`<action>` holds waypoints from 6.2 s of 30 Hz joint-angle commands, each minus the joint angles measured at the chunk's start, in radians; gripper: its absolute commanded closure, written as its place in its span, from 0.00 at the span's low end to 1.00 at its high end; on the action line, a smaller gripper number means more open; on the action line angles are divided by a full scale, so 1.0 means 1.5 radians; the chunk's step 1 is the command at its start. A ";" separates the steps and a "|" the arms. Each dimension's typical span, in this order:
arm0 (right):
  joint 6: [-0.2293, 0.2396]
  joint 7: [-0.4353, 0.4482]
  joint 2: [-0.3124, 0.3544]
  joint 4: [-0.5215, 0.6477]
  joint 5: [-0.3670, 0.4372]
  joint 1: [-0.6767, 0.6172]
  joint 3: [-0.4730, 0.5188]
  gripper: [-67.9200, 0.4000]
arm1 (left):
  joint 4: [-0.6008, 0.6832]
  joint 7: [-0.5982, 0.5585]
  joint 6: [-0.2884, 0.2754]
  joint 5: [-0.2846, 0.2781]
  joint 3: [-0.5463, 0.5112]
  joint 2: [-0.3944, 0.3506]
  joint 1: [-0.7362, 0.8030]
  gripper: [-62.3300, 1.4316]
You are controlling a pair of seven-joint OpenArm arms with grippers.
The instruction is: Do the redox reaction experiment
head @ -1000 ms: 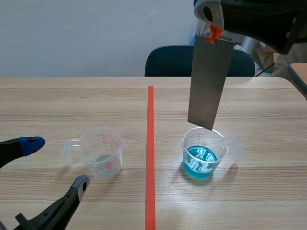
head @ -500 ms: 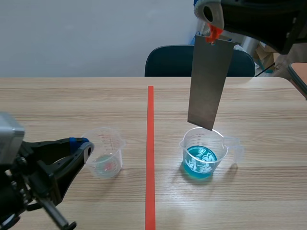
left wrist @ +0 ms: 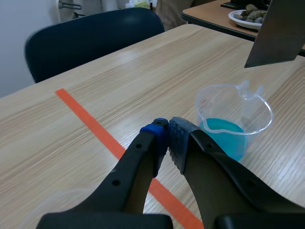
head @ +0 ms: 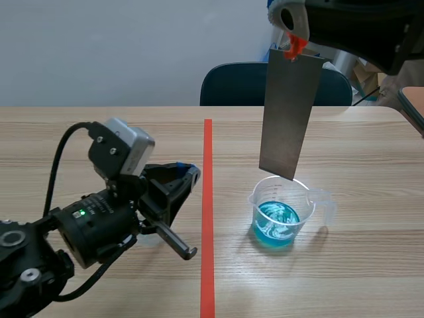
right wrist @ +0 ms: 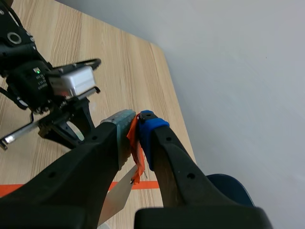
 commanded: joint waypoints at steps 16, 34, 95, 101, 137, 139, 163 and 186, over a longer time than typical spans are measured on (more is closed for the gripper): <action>0.004 0.005 0.003 0.009 0.008 0.007 0.007 0.99 | -0.037 0.016 -0.001 0.049 0.060 0.077 -0.055 0.92; 0.004 0.005 0.003 0.009 0.008 0.007 0.007 0.99 | 0.019 -0.015 0.005 0.035 0.023 -0.002 0.012 0.92; 0.004 0.008 0.003 0.009 0.008 0.007 0.007 0.99 | 0.165 -0.321 0.039 0.013 -0.215 -0.198 0.469 0.00; 0.004 0.008 0.003 0.009 0.008 0.007 0.007 0.99 | 0.165 -0.322 0.040 0.013 -0.215 -0.198 0.469 0.00; 0.004 0.008 0.003 0.009 0.008 0.007 0.007 0.99 | 0.165 -0.322 0.040 0.013 -0.215 -0.198 0.469 0.00; 0.004 0.008 0.003 0.009 0.008 0.007 0.007 0.99 | 0.165 -0.322 0.040 0.013 -0.215 -0.198 0.469 0.00; 0.004 0.008 0.003 0.009 0.008 0.007 0.007 0.99 | 0.165 -0.323 0.042 0.014 -0.215 -0.198 0.469 0.00; 0.004 0.008 0.003 0.009 0.008 0.007 0.007 0.99 | 0.165 -0.322 0.047 0.014 -0.215 -0.198 0.469 0.00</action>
